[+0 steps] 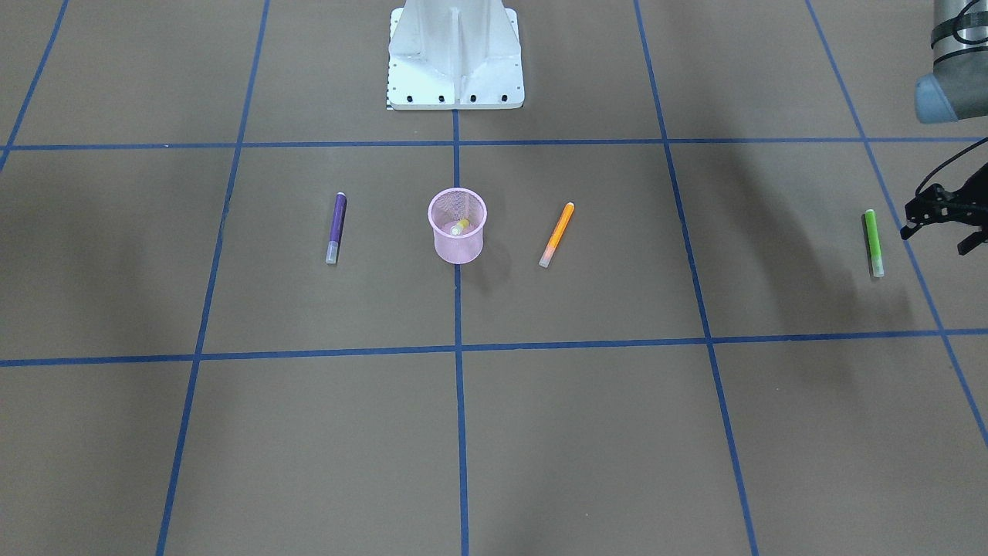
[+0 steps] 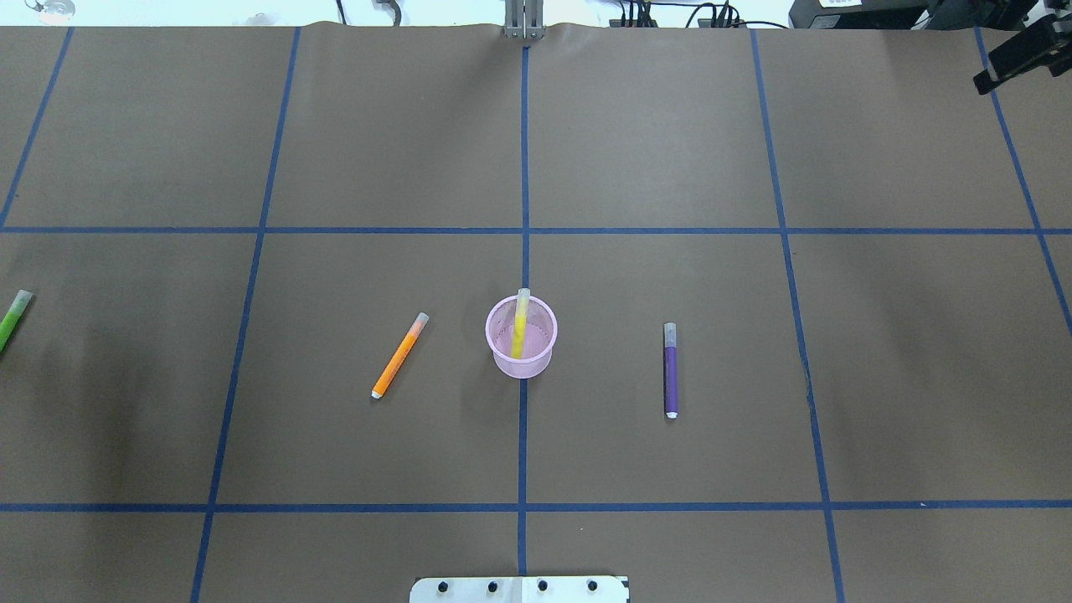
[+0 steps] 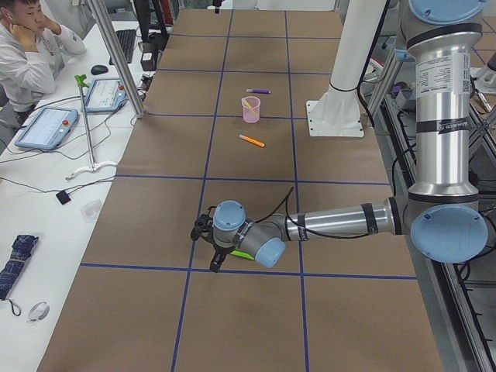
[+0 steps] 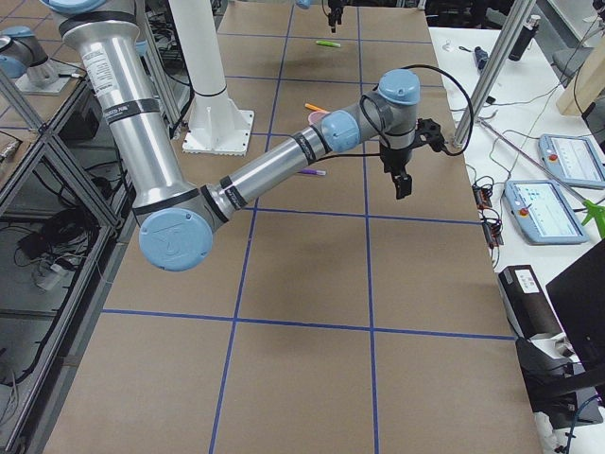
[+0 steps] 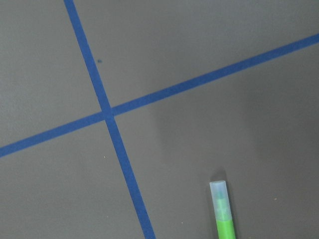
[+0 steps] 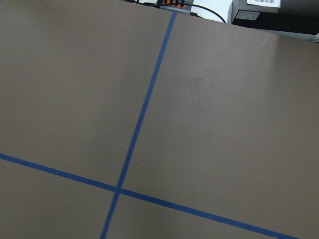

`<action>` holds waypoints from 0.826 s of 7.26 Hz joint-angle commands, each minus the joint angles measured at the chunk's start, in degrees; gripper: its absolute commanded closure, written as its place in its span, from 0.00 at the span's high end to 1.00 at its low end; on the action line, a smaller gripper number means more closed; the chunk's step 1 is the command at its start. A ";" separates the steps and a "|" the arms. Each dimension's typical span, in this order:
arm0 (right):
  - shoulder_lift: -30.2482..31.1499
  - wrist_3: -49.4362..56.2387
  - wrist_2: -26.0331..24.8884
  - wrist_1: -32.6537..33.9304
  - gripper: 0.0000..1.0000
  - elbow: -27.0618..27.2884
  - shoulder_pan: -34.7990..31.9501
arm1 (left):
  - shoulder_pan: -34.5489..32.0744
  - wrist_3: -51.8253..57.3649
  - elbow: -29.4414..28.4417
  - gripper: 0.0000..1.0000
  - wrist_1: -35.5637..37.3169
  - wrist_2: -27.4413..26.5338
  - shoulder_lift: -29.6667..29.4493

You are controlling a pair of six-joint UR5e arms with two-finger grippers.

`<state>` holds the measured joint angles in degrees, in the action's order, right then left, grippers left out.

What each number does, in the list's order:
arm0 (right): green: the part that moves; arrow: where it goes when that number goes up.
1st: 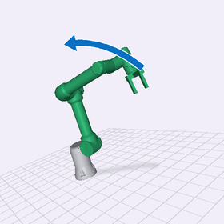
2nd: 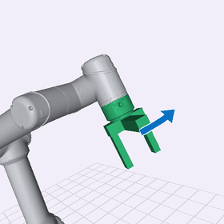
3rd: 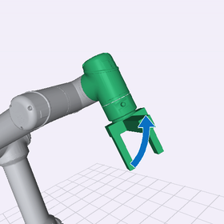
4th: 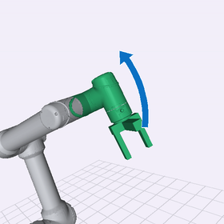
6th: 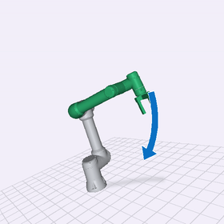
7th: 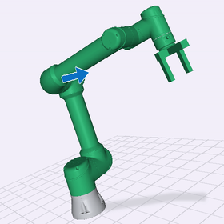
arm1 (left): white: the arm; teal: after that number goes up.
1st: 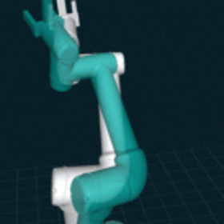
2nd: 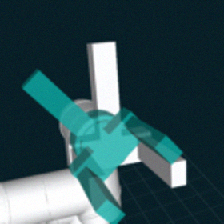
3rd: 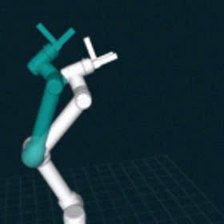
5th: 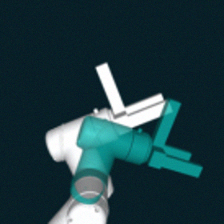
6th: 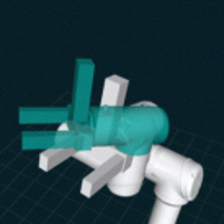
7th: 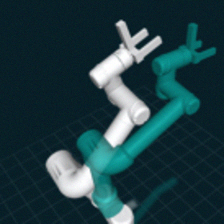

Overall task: Collect pens into pen holder
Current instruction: 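Lower the left gripper onto the green highlighter and close on it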

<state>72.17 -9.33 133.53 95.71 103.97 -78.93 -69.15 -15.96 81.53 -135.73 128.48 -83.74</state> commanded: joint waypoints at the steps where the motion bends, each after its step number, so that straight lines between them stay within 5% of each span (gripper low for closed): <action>1: 4.27 7.64 2.35 0.18 1.00 -0.88 -4.64 | 4.71 -4.69 -0.32 0.92 -2.34 -3.50 0.15; 4: 4.82 7.74 2.26 -0.09 1.00 -0.96 -4.66 | 6.48 -4.61 -0.67 0.52 -2.35 -3.50 0.07; 6: 4.90 7.74 2.00 -0.09 1.00 -1.05 -4.66 | 6.57 -4.43 -0.67 0.45 -2.26 -3.50 0.07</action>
<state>76.98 -1.59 135.70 95.64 102.99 -83.57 -62.66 -20.50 80.88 -138.06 124.99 -83.67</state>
